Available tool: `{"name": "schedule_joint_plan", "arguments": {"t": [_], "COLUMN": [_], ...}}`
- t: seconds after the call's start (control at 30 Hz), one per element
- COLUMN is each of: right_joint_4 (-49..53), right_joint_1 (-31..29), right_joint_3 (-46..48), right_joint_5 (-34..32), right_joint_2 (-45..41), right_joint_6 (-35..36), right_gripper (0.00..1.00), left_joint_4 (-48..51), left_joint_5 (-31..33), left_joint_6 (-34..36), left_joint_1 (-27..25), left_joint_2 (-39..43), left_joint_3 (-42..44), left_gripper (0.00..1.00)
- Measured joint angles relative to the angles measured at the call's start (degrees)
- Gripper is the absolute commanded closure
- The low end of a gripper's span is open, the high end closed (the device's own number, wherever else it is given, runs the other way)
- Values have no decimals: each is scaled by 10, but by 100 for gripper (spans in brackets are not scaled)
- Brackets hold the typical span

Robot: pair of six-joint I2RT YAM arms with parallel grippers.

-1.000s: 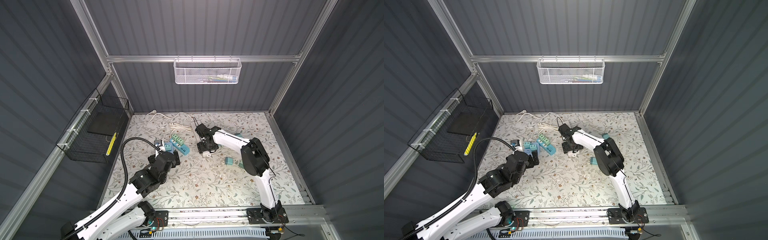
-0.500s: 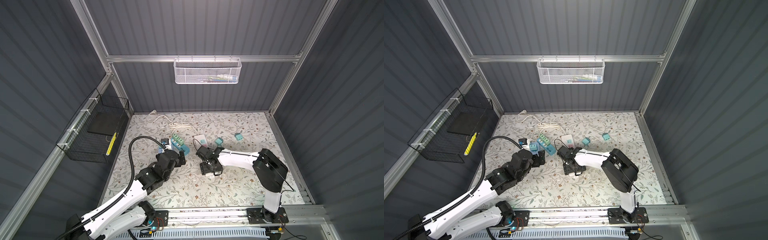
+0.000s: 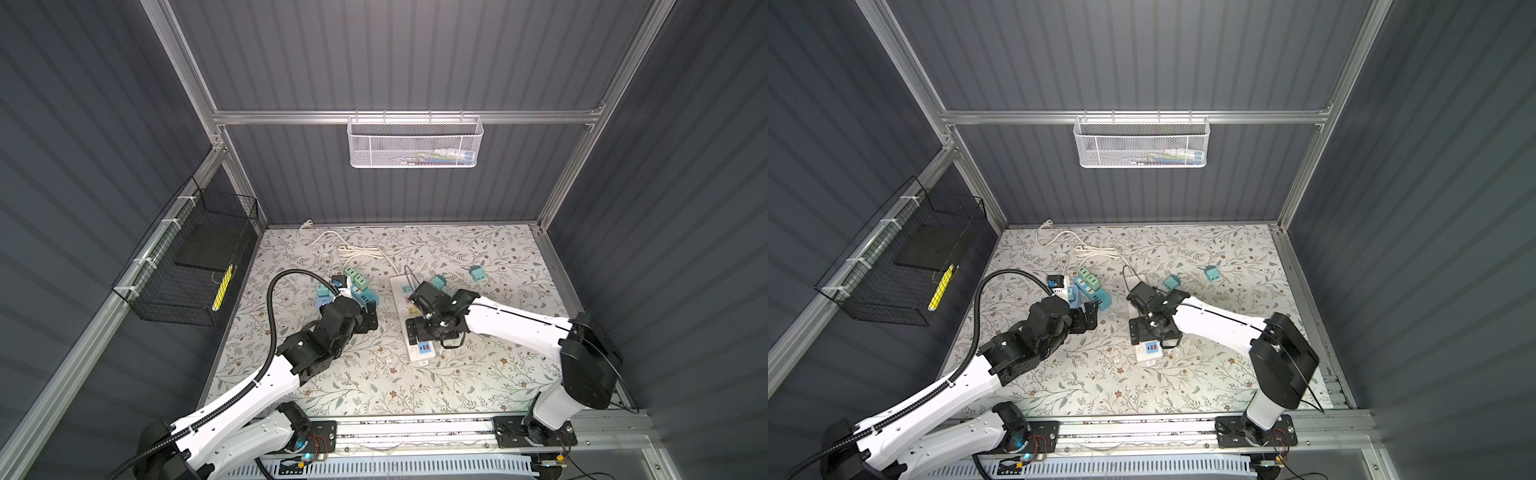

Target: Insert the plug

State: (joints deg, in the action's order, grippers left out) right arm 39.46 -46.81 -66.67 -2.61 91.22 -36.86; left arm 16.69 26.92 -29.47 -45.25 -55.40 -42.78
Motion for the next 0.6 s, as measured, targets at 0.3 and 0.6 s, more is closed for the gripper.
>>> {"name": "schedule_joint_plan", "arguments": {"t": [0.3, 0.6], "right_joint_4": [-30, -8], "right_joint_1": [225, 238], "right_joint_3": [-101, -323], "right_joint_5": [-4, -6], "right_joint_2": [52, 281], "right_joint_6": [34, 39], "right_gripper": [19, 12], "left_joint_4": [-4, 1], "left_joint_5": [-7, -10], "left_joint_6": [54, 75], "left_joint_1": [3, 3], "left_joint_2": [-156, -206], "left_joint_3": [-134, -170], "left_gripper": [3, 0]}}
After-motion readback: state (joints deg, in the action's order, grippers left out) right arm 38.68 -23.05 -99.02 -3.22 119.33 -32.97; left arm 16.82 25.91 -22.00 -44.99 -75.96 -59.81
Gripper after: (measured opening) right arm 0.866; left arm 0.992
